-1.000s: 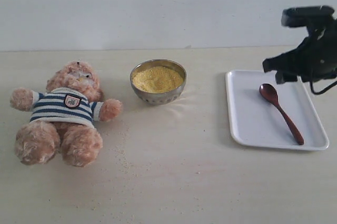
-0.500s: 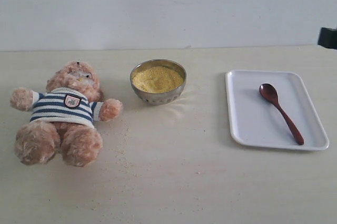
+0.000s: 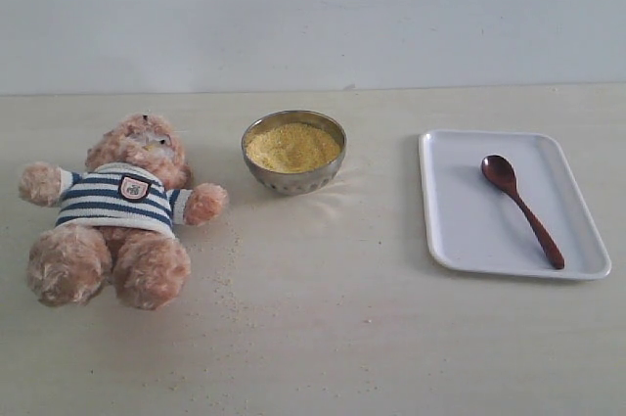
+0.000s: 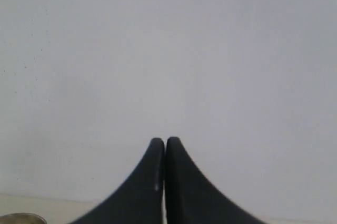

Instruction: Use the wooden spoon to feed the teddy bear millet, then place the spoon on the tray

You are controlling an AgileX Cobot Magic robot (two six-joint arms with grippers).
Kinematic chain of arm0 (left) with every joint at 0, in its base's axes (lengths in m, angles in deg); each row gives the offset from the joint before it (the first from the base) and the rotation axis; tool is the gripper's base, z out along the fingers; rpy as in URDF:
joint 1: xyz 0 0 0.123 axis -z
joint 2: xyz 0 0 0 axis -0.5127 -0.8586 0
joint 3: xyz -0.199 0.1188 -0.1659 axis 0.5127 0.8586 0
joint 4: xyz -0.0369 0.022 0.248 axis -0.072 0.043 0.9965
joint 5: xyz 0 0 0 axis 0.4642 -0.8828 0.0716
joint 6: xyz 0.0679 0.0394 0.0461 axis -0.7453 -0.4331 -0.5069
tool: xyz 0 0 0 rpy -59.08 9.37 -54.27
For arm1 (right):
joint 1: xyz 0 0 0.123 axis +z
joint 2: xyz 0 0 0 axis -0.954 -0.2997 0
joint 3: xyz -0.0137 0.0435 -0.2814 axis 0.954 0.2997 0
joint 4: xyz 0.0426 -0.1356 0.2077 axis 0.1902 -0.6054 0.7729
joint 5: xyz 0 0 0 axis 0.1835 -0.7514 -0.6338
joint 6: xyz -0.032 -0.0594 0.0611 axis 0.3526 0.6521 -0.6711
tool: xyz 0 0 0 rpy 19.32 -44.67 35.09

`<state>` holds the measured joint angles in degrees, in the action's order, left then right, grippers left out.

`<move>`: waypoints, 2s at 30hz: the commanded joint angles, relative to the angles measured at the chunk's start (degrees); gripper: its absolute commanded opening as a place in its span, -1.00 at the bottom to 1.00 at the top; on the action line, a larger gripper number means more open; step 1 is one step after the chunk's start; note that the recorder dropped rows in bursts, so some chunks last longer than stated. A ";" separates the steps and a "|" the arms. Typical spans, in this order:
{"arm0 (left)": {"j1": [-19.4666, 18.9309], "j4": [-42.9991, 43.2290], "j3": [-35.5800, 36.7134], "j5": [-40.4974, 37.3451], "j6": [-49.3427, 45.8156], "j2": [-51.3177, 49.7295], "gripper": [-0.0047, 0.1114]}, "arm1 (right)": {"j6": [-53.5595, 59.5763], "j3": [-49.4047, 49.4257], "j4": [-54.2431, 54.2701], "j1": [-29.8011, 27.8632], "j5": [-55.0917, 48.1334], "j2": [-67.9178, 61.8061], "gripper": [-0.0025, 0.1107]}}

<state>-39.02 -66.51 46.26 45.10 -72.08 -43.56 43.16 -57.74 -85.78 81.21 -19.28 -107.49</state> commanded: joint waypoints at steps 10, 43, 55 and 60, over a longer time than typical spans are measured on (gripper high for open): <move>-0.04 0.15 0.18 -0.10 -0.12 0.18 -0.83 | 0.60 0.34 -0.43 -0.08 -22.48 3.06 -0.93; -0.04 0.20 0.18 0.04 -0.12 0.18 -0.83 | -6.04 14.78 -11.01 -12.11 -32.54 18.91 -0.93; -0.04 0.20 0.18 0.04 -0.12 0.18 -0.83 | -6.04 14.78 -9.07 -12.11 -32.42 18.91 -0.93; -0.04 0.20 0.18 0.04 -0.12 0.18 -0.83 | -6.04 14.78 -9.07 -12.11 -32.42 18.91 -0.93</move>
<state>-39.02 -66.40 46.26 44.97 -72.08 -43.56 36.86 -43.25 -95.08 69.27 -52.43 -88.85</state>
